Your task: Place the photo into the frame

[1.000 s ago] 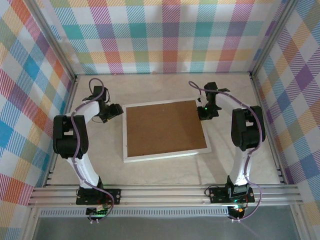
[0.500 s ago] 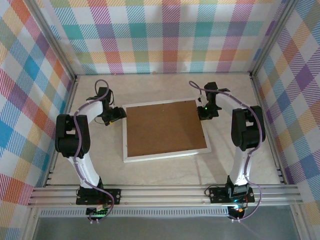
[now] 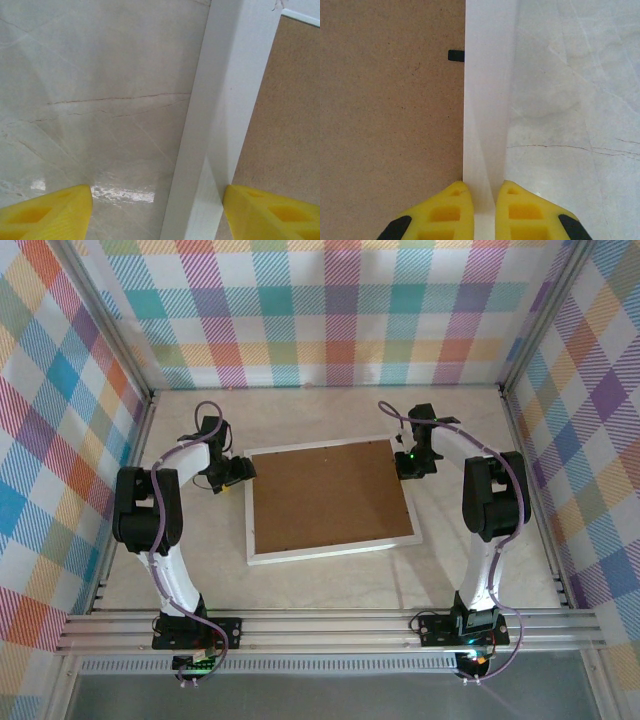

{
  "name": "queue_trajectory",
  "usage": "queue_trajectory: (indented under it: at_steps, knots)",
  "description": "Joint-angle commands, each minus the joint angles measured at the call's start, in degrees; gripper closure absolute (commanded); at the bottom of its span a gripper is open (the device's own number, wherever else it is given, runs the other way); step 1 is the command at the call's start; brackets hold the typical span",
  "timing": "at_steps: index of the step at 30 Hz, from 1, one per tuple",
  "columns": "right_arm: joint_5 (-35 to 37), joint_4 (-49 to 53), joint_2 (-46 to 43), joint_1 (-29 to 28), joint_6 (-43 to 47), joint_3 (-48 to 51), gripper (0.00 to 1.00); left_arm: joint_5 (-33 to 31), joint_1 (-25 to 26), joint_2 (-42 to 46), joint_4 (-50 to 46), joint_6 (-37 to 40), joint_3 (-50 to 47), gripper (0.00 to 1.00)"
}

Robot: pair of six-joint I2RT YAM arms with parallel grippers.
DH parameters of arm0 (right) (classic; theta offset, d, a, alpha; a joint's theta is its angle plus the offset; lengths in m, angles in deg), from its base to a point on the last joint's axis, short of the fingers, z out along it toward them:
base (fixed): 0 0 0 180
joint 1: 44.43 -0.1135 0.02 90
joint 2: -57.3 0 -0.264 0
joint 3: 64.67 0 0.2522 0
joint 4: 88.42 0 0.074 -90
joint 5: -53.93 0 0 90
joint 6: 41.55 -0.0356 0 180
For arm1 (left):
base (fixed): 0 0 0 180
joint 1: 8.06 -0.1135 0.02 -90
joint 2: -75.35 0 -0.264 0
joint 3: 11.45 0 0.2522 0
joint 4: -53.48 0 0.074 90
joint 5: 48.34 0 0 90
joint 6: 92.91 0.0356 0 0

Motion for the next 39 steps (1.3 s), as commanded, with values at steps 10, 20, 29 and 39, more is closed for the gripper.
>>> queue_trajectory:
  at_steps: [10, 20, 29, 39]
  knots:
    - [-1.9, -1.0, 3.5, 0.2, -0.9, 0.1, 1.0, -0.4, 3.6, -6.2, 1.6, -2.5, -4.3, 0.29]
    - [-5.2, -1.1, 4.1, -1.3, -2.2, 0.1, 1.0, -0.8, 5.9, -8.6, -2.8, -2.4, 0.2, 0.31]
    - [-1.6, 0.6, 4.8, -1.1, -4.2, -0.8, 1.0, 2.2, 6.9, -7.8, -3.7, -3.4, 4.0, 0.29]
    - [0.1, 1.0, 4.4, 0.1, -6.2, 0.0, 1.0, -0.5, 4.6, 6.3, -4.5, -4.7, 7.1, 0.16]
